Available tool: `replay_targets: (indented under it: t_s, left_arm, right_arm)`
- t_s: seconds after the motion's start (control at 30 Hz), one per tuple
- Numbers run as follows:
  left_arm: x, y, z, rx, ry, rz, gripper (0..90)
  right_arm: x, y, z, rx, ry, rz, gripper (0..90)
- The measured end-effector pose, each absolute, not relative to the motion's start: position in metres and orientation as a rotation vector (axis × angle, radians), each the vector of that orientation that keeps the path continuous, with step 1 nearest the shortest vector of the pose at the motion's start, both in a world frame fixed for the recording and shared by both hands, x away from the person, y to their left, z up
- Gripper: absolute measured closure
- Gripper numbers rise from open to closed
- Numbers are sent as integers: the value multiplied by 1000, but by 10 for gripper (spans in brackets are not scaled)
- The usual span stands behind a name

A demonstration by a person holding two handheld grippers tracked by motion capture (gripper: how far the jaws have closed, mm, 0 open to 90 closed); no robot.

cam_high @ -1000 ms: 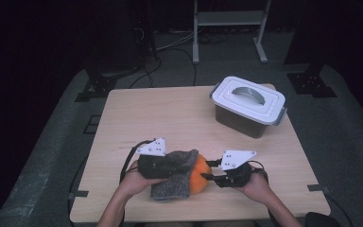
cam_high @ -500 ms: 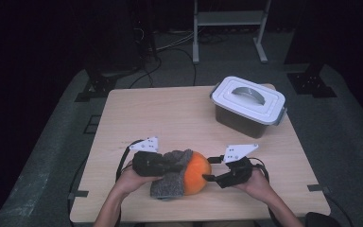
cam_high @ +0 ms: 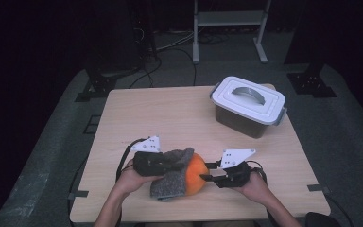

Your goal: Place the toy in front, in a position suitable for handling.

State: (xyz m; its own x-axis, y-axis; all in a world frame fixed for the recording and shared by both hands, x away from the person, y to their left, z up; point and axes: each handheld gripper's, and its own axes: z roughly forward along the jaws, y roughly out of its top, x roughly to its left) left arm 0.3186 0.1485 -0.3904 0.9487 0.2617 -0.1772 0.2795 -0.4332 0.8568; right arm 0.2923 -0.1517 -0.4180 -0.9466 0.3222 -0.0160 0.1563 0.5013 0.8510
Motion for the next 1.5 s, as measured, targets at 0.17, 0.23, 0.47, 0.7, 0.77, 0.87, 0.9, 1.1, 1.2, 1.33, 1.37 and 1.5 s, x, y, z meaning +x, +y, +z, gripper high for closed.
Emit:
replay_targets:
  t_s: [0.17,0.23,0.47,0.7,0.77,0.87,0.9,1.1,1.2,1.33,1.37,1.5]
  left_arm:
    - [318,145,-396,2045,371,-67,803]
    - [316,139,-397,2069,327,-125,802]
    - [315,134,-396,2059,306,-165,800]
    - [311,143,-374,2005,370,56,800]
    - [313,144,-379,2006,395,51,800]
    - [316,141,-389,2025,407,6,800]
    - [316,139,-392,2029,406,-18,800]
    - [311,126,-397,2061,321,-136,798]
    - [310,123,-393,2053,327,-109,798]
    - [309,125,-384,2019,322,-66,800]
    - [308,124,-384,2036,320,-51,800]
    - [311,131,-386,2056,344,-32,802]
  right_arm:
    - [302,-156,-417,515,2635,1495,365]
    - [304,-155,-419,551,2653,1515,324]
    - [299,-150,-421,511,2636,1468,488]
    - [286,-147,-410,336,2470,1430,557]
    - [285,-147,-408,310,2458,1413,556]
    - [290,-151,-411,350,2483,1392,517]
    - [293,-151,-413,389,2506,1405,472]
    - [311,-162,-419,627,2646,1612,326]
    - [306,-158,-421,591,2628,1554,432]
    - [295,-153,-419,467,2565,1568,533]
    - [293,-151,-418,443,2561,1561,550]
    - [292,-152,-416,406,2557,1506,592]
